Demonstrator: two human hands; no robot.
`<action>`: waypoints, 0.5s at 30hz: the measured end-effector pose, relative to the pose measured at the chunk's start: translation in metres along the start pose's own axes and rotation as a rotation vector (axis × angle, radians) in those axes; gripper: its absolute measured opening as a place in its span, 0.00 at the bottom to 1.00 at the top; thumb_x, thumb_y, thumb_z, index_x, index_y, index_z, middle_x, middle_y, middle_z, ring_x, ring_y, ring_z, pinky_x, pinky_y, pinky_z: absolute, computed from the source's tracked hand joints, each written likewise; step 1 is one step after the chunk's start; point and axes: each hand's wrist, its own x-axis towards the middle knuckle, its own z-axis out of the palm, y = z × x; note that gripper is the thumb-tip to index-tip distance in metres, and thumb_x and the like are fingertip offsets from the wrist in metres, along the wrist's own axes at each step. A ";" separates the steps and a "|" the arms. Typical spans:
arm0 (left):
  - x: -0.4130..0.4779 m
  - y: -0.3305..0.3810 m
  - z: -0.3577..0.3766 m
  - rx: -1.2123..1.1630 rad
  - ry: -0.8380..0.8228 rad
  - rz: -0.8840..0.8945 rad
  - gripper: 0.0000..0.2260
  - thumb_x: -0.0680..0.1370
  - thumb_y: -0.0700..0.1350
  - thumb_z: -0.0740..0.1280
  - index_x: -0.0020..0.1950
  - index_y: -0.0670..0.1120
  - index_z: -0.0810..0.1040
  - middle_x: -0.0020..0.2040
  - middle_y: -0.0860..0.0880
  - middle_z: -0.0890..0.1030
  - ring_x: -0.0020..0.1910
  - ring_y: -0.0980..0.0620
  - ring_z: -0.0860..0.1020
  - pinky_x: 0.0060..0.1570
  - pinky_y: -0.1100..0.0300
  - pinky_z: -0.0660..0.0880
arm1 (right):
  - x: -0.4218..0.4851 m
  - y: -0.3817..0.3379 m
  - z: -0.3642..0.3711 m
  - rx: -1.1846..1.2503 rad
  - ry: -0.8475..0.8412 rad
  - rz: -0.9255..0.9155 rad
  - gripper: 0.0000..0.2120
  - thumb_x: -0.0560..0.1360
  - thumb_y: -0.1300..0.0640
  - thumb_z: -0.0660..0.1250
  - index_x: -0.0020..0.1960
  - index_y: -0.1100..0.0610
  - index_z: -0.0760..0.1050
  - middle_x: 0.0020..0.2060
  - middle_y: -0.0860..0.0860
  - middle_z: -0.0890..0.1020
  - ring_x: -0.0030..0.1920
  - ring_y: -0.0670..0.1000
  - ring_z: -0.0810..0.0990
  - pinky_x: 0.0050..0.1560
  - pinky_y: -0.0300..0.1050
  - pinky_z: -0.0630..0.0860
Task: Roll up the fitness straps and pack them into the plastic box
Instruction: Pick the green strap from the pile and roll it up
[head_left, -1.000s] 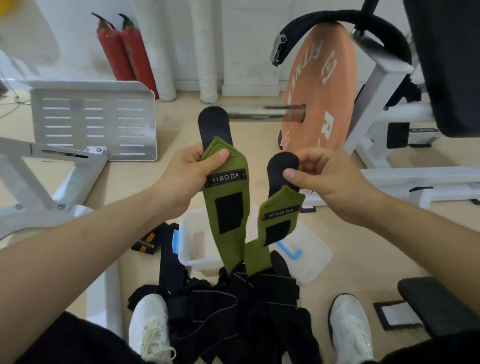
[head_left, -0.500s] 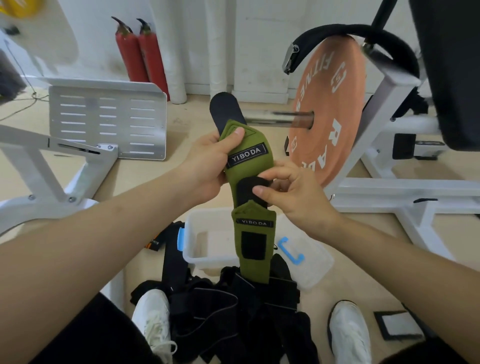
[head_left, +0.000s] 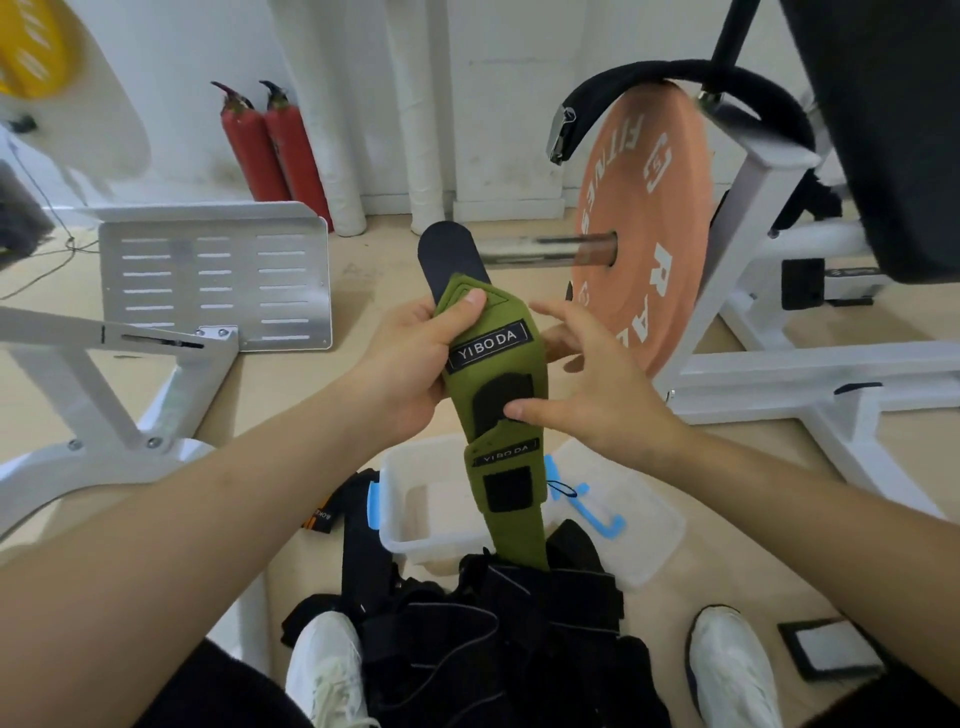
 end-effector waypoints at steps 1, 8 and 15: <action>0.000 0.000 -0.001 0.018 -0.008 0.006 0.15 0.83 0.48 0.65 0.65 0.39 0.78 0.54 0.40 0.85 0.53 0.42 0.84 0.53 0.48 0.82 | 0.000 0.000 -0.002 0.036 -0.042 -0.005 0.46 0.66 0.53 0.82 0.77 0.47 0.60 0.56 0.41 0.81 0.58 0.41 0.78 0.59 0.42 0.72; -0.006 0.001 0.000 0.170 -0.167 0.040 0.16 0.86 0.49 0.59 0.65 0.42 0.79 0.60 0.40 0.84 0.59 0.41 0.83 0.58 0.45 0.80 | 0.006 -0.018 -0.014 0.400 0.079 0.012 0.23 0.75 0.64 0.74 0.68 0.54 0.75 0.50 0.53 0.83 0.48 0.53 0.85 0.51 0.46 0.83; -0.012 -0.001 0.001 0.250 -0.056 0.220 0.09 0.82 0.43 0.67 0.62 0.44 0.80 0.56 0.38 0.84 0.54 0.41 0.84 0.57 0.41 0.81 | 0.016 -0.019 -0.020 0.578 0.076 0.074 0.06 0.75 0.68 0.71 0.51 0.64 0.80 0.44 0.62 0.84 0.43 0.54 0.84 0.47 0.48 0.84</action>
